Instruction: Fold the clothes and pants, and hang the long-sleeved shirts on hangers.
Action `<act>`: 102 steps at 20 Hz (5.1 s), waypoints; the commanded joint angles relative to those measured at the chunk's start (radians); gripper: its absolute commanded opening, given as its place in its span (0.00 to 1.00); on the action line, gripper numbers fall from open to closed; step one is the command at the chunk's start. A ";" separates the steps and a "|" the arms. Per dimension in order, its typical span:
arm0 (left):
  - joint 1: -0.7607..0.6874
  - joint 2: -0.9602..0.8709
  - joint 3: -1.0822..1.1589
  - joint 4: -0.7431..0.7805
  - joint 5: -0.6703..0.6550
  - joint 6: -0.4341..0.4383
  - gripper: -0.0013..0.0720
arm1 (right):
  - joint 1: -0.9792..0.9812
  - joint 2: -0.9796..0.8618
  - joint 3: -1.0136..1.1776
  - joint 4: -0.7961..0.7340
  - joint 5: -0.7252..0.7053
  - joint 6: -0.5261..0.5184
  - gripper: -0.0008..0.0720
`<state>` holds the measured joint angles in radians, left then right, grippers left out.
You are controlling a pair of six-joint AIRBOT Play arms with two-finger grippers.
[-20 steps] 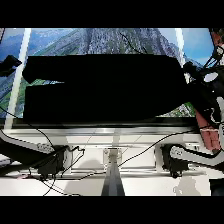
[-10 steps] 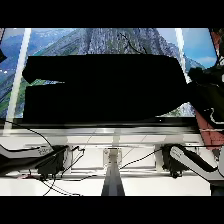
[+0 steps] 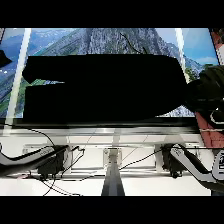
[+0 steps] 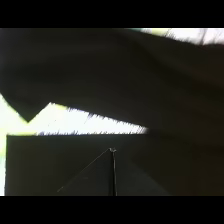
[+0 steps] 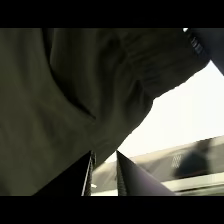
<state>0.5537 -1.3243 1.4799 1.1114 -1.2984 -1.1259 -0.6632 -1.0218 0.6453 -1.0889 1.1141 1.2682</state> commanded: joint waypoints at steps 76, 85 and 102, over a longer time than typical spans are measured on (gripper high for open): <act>-0.198 -0.403 0.032 0.026 0.807 -0.303 0.03 | 0.057 0.149 0.075 -0.137 -0.423 0.249 0.04; -0.232 -0.575 0.222 0.018 0.860 -0.310 0.03 | 0.292 -0.183 0.133 -0.138 -0.882 0.448 0.04; -0.179 -0.540 0.222 0.025 0.227 -0.261 0.85 | 0.309 -0.183 0.249 -0.196 -0.731 0.439 0.04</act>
<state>0.3721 -1.8652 1.7008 1.1358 -0.9508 -1.3617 -0.3553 -1.2041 0.8825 -1.2579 0.3336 1.7088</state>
